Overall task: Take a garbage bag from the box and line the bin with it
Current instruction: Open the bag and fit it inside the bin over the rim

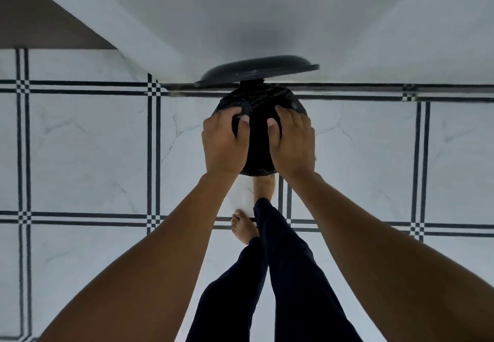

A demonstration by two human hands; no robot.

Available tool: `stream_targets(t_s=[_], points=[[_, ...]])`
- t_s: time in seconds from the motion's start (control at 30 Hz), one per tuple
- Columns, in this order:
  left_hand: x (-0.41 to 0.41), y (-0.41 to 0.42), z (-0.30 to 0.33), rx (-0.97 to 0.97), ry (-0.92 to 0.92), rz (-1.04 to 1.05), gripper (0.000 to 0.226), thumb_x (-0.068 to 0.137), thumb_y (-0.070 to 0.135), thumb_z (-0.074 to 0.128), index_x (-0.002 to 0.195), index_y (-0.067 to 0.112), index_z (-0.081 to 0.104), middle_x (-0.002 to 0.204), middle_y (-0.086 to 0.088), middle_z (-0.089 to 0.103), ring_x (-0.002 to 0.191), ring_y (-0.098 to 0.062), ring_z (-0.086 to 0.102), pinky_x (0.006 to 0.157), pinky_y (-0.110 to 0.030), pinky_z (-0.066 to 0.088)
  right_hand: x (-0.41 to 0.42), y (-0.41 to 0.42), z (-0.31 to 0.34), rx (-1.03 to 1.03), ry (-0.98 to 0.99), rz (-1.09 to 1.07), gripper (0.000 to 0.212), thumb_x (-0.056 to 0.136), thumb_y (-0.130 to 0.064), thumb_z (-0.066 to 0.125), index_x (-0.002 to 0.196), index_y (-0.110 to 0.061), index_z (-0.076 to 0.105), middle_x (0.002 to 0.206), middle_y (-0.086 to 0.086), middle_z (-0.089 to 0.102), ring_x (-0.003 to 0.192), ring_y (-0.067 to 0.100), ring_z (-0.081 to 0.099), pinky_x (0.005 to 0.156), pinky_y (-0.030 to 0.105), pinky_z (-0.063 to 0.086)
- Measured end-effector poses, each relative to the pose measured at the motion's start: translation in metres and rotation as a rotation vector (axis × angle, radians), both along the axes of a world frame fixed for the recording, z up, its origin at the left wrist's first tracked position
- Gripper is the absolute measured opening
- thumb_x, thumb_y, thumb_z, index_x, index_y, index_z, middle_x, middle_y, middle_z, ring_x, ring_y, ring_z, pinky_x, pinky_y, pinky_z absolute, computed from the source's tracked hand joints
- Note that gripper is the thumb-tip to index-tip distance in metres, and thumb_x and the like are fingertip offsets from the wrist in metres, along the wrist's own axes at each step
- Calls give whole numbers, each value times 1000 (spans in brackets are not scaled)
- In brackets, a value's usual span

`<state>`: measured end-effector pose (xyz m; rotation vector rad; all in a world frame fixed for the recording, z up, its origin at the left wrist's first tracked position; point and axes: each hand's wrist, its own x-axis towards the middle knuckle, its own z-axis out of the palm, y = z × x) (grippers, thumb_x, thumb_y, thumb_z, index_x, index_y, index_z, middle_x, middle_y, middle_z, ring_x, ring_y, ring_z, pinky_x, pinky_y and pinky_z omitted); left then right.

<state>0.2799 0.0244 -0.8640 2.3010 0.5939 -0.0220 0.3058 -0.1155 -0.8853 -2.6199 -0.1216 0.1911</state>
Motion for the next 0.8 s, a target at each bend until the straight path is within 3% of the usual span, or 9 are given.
stream_targets(t_s=[0.13,0.3,0.43,0.53,0.7,0.8], points=[[2,17,41,78,-179,-73,27,98,29,51,117,18,68,114,1,69,110,-18,53,97,-39,46,9,-5,38,5,-173,38,42,107,-35,38,134,-12,61,132,9,62,120,30,55,100,44,46],[44,30,67,244,-300,-70,29,98,34,52,119,20,67,115,-3,65,110,-27,54,96,-38,40,48,9,70,-61,-362,22,44,106,-36,45,141,-12,58,153,24,44,140,39,44,109,49,37],[90,39,66,309,36,-171,53,102,55,34,144,28,51,153,-9,45,141,-32,36,110,-49,30,85,11,70,-157,-276,132,54,108,-45,31,151,-16,48,159,18,41,148,37,36,117,53,31],[102,47,54,302,279,-303,59,104,57,23,152,29,42,160,-11,36,147,-35,29,114,-55,25,93,7,62,-183,-87,176,59,107,-48,21,155,-18,39,162,14,38,150,35,32,121,56,24],[74,47,27,258,294,-419,59,100,50,20,146,24,47,143,-9,55,133,-35,48,107,-54,40,66,-1,45,-221,-65,209,55,107,-40,23,146,-13,51,148,13,55,139,33,46,117,52,32],[51,36,10,294,320,-465,55,103,47,25,152,26,41,157,-9,43,147,-30,34,118,-51,29,42,-4,30,-224,-14,207,54,105,-36,27,146,-13,52,150,14,54,142,34,45,119,53,31]])
